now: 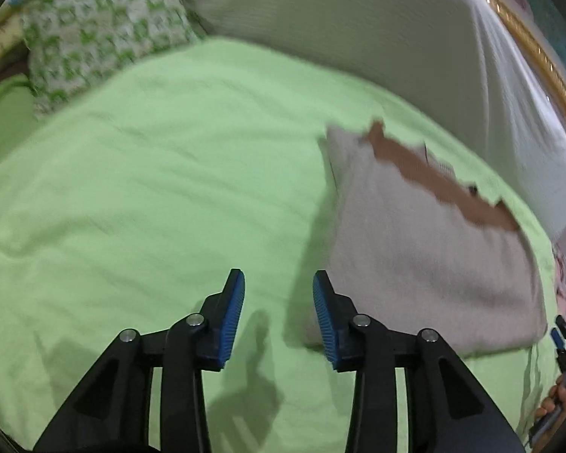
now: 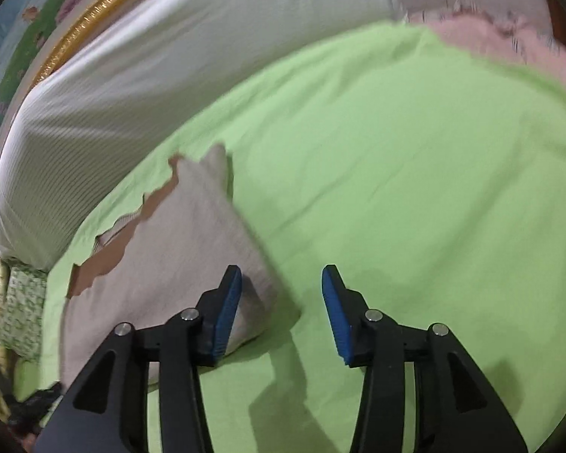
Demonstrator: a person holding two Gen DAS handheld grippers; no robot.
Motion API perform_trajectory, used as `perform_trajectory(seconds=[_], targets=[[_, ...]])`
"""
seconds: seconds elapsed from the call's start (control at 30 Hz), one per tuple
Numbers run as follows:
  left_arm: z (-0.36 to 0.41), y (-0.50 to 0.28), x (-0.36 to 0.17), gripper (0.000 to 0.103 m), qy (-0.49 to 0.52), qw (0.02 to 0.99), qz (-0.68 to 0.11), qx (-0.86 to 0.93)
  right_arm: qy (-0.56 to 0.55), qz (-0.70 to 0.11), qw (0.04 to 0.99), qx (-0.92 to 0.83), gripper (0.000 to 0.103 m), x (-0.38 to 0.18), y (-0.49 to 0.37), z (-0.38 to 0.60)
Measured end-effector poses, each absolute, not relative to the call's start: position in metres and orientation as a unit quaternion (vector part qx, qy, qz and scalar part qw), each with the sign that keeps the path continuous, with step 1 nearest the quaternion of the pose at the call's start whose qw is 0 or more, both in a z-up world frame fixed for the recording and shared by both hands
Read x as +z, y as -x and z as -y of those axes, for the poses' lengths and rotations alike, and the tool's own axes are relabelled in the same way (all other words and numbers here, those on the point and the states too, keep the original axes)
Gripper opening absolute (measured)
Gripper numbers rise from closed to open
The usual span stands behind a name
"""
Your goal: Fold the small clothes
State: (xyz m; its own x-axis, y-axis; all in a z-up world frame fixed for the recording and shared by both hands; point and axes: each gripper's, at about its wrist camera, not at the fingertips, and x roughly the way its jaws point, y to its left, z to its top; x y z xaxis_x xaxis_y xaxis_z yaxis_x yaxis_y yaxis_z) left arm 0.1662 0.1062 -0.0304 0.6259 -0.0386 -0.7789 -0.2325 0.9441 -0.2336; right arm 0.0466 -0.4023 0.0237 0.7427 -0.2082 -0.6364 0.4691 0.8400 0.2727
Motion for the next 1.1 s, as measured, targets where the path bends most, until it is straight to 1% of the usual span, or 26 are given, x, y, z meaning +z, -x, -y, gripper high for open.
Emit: perform_trajectory(seconds=[0.07,0.1,0.13,0.17,0.2,0.33,0.43,0.53,0.57,0.63,0.7,0.73,0.87,0.9,0.97,1.0,1.03,1.1], targets=[[-0.106,-0.170,-0.016,0.040,0.164,0.893,-0.416,0.046,-0.190,-0.296,0.922,-0.160,0.046,0.038,-0.054,0.394],[-0.099,-0.176,-0.009,0.042,0.171,0.897,-0.408,0.021,-0.166,-0.291,0.931,-0.143,0.046,0.047,-0.063,0.384],[-0.091,-0.181,-0.007,0.048,0.170,0.898,-0.406,0.007,-0.149,-0.290,0.938,-0.116,0.046,0.052,-0.074,0.373],[-0.079,-0.189,-0.005,0.050,0.161,0.899,-0.407,-0.009,-0.138,-0.296,0.941,-0.090,0.046,0.054,-0.083,0.364],[-0.063,-0.198,-0.005,0.050,0.147,0.900,-0.409,-0.026,-0.128,-0.305,0.941,-0.064,0.046,0.053,-0.097,0.354],[0.011,-0.237,-0.020,0.050,0.075,0.885,-0.445,-0.114,-0.072,-0.358,0.931,0.010,0.046,0.034,-0.157,0.316],[0.056,-0.260,-0.032,0.050,0.040,0.875,-0.455,-0.161,-0.040,-0.402,0.913,0.058,0.046,0.015,-0.195,0.295],[0.081,-0.285,-0.046,0.050,0.024,0.865,-0.470,-0.173,-0.006,-0.425,0.900,0.097,0.046,0.002,-0.221,0.279],[0.088,-0.297,-0.054,0.052,0.011,0.861,-0.479,-0.169,0.005,-0.442,0.891,0.103,0.046,-0.004,-0.230,0.276],[0.096,-0.325,-0.069,0.052,-0.026,0.864,-0.484,-0.134,0.049,-0.469,0.878,0.088,0.046,-0.022,-0.251,0.268],[0.095,-0.347,-0.074,0.052,-0.035,0.865,-0.486,-0.115,0.094,-0.472,0.874,0.057,0.046,-0.036,-0.273,0.269],[0.092,-0.356,-0.074,0.052,-0.032,0.868,-0.484,-0.111,0.097,-0.468,0.877,0.046,0.045,-0.038,-0.281,0.273],[0.063,-0.388,-0.070,0.051,-0.007,0.880,-0.464,-0.100,0.044,-0.446,0.894,0.008,0.044,-0.033,-0.313,0.301],[0.052,-0.392,-0.070,0.050,0.003,0.883,-0.458,-0.100,0.002,-0.439,0.899,0.010,0.044,-0.031,-0.319,0.315],[0.027,-0.395,-0.072,0.037,0.048,0.883,-0.454,-0.115,-0.038,-0.427,0.904,-0.006,0.042,-0.029,-0.324,0.335],[0.013,-0.394,-0.072,0.036,0.081,0.881,-0.448,-0.128,-0.077,-0.419,0.904,-0.013,0.036,-0.028,-0.323,0.350],[0.003,-0.392,-0.071,0.036,0.096,0.881,-0.446,-0.126,-0.102,-0.410,0.906,-0.018,0.035,-0.025,-0.321,0.359],[-0.015,-0.382,-0.067,0.035,0.110,0.884,-0.441,-0.108,-0.103,-0.389,0.912,-0.077,0.035,-0.017,-0.310,0.372]])
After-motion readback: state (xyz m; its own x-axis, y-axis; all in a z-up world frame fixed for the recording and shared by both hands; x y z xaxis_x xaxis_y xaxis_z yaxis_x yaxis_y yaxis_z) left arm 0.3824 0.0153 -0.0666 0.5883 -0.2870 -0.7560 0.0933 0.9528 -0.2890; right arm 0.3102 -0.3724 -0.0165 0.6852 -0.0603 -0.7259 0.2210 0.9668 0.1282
